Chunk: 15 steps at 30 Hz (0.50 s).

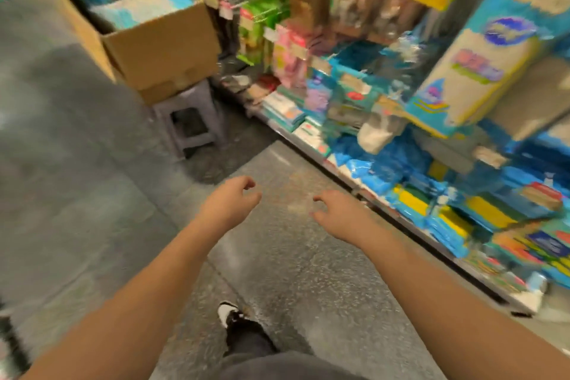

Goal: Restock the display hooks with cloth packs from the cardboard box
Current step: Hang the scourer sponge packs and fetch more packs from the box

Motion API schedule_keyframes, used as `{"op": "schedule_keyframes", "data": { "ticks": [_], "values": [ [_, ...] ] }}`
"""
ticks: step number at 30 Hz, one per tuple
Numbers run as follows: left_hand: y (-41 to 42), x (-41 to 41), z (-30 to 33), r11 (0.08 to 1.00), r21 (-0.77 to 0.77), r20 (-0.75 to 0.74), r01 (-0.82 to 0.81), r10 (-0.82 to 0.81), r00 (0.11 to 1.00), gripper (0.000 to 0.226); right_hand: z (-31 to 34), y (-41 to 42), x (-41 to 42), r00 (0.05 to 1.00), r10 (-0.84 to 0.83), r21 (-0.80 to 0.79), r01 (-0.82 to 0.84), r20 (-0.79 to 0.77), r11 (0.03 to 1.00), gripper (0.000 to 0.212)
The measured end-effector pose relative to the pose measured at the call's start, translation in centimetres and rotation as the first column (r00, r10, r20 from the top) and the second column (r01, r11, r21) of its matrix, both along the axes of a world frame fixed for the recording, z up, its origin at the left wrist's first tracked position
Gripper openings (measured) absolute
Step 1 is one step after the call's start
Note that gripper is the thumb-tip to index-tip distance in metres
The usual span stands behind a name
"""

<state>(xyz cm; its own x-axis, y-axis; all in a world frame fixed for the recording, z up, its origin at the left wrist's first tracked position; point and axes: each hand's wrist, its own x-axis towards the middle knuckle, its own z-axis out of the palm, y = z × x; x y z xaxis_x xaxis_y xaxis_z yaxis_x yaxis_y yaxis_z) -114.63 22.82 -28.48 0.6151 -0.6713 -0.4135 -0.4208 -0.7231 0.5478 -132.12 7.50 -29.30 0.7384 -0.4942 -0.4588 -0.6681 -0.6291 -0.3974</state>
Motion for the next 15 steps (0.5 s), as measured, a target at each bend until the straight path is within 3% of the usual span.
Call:
{"op": "schedule_keyframes", "data": {
  "ticks": [8,15],
  "values": [
    [11.5,20.5,2.3,0.978,0.063,0.054,-0.199,0.195,0.979,0.042,-0.2,6.9,23.8,0.985,0.17,0.063,-0.171,0.018,0.983,0.046],
    [13.7,34.3,3.5,0.948,0.038,0.113,-0.317,0.311,0.944,0.043,-0.8,6.7,39.6,0.976,0.201,0.083,-0.207,0.082,0.975,0.049]
  ]
}}
